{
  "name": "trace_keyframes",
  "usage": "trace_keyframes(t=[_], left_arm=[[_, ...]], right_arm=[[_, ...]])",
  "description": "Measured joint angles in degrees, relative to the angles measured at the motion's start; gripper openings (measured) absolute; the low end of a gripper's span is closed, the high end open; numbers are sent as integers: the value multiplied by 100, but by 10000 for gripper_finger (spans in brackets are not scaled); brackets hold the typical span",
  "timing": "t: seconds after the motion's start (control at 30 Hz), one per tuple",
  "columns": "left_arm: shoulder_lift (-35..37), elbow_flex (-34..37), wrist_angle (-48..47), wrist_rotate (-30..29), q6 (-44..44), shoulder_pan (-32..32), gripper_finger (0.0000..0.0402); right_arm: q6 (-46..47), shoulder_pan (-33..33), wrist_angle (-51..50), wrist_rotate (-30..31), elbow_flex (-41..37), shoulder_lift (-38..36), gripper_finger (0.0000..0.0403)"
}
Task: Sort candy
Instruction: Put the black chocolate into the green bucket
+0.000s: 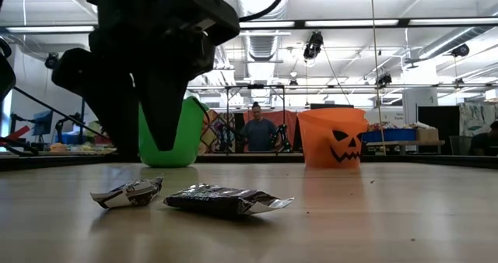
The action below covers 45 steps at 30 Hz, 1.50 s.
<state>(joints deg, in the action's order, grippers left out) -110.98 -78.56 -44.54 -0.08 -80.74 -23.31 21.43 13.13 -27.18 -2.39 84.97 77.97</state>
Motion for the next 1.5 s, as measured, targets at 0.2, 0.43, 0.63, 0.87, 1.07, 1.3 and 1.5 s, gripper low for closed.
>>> trace_keyframes(t=[0.2,0.43,0.63,0.87,1.07,1.3,1.5], left_arm=[[0,2,1,-225,-209,-85,198],[0,50,26,-499,-449,-103,191],[0,59,56,-522,-720,-154,191],[0,59,73,-584,-1008,-282,191],[0,123,84,-640,-1055,-317,191],[0,226,238,-690,-1158,-341,191],[0,401,614,-669,-1192,-363,191]], right_arm=[[-42,0,0,4,0,2,111],[-149,0,1,4,0,2,112],[-151,0,0,4,0,2,111],[-204,0,0,0,0,4,111],[-269,0,0,-5,0,4,111],[-302,0,2,-5,0,4,112],[-344,0,2,-3,0,4,112]])
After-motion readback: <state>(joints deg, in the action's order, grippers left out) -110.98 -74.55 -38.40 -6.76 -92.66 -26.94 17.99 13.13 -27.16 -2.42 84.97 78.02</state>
